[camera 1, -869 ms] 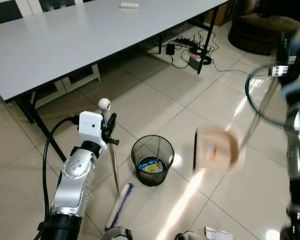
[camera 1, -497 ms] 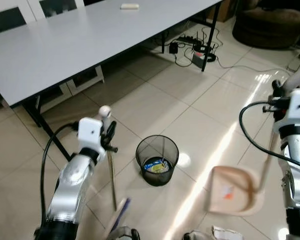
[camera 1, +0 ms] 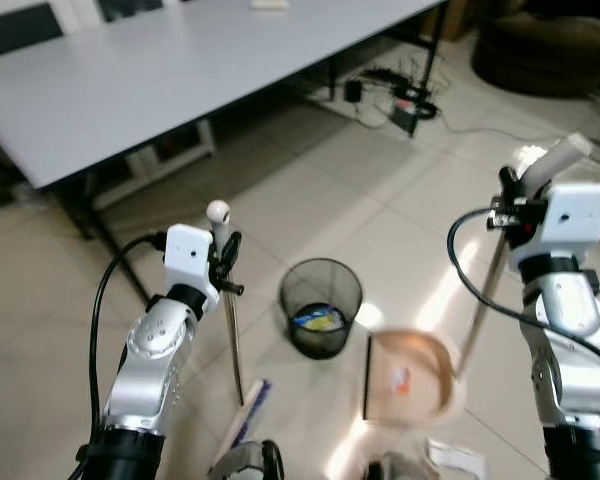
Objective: Sweep floor
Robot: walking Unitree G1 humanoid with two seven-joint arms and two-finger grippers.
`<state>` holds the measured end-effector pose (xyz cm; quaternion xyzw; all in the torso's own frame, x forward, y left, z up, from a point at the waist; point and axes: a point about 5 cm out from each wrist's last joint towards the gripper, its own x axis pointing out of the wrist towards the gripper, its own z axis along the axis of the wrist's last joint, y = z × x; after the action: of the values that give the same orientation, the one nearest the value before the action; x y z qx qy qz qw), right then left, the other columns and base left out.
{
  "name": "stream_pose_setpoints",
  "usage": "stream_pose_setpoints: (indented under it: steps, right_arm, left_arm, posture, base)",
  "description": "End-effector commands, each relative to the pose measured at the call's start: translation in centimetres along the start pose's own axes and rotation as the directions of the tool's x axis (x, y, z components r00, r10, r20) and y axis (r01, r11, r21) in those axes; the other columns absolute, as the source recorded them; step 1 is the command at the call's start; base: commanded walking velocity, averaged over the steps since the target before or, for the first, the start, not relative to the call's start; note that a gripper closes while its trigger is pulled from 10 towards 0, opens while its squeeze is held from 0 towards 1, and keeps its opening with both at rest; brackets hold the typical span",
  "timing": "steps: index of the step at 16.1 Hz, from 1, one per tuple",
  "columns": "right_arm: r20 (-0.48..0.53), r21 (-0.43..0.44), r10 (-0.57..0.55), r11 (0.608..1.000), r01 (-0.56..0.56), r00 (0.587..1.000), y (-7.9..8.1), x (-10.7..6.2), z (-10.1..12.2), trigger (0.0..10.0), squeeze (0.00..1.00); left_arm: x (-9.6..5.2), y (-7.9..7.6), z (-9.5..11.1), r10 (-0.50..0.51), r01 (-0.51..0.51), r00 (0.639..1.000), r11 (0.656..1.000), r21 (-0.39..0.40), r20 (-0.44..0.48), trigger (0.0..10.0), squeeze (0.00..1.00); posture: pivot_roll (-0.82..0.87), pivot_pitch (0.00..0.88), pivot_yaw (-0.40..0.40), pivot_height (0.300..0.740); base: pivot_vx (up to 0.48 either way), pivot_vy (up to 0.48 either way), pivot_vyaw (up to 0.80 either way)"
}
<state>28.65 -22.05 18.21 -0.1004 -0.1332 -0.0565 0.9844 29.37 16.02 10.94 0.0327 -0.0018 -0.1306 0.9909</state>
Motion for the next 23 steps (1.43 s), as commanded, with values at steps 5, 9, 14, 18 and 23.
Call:
stream_pose_setpoints:
  steps: [5,9,14,18,23]
  right_arm:
    - [-0.035,0.024,-0.016,1.0,0.016,0.999,0.5,-1.0,-0.2,10.0,0.0]
    - [-0.054,0.084,-0.113,0.99,0.117,0.992,-0.1,-1.3,-0.7,10.0,0.0]
    - [-0.071,0.081,-0.11,0.99,0.116,0.991,0.0,-1.8,-0.7,10.0,0.0]
    - [-0.094,0.095,-0.106,0.989,0.115,0.99,0.0,-1.5,-0.9,10.0,0.0]
    - [-0.147,0.134,-0.099,0.984,0.119,0.984,0.5,-1.2,-1.5,10.0,0.0]
  left_arm:
    - [0.7,-0.9,0.5,-0.037,0.036,0.999,0.999,0.017,0.03,10.0,0.0]
    - [1.5,-1.7,0.5,-0.053,0.052,0.998,0.999,0.009,0.038,10.0,0.0]
    - [1.2,-1.4,0.3,-0.051,0.05,0.998,0.999,0.008,0.037,10.0,0.0]
    - [1.3,-0.9,0.5,-0.016,0.016,0.999,1.0,0.008,0.043,10.0,0.0]
    - [1.3,-0.2,2.0,0.027,-0.031,0.993,0.999,0.034,0.111,10.0,0.0]
  posture:
    - [-0.05,0.069,0.059,0.74]
    - [-0.05,0.061,0.068,0.74]
    - [-0.06,0.074,0.064,0.74]
    - [-0.05,0.077,0.048,0.74]
    - [-0.04,0.084,0.038,0.74]
  base:
    - [-0.283,0.0,0.0]
    - [-0.258,0.0,-0.72]
    - [-0.259,0.0,-0.8]
    - [-0.19,0.0,-0.73]
    - [0.0,0.0,-0.1]
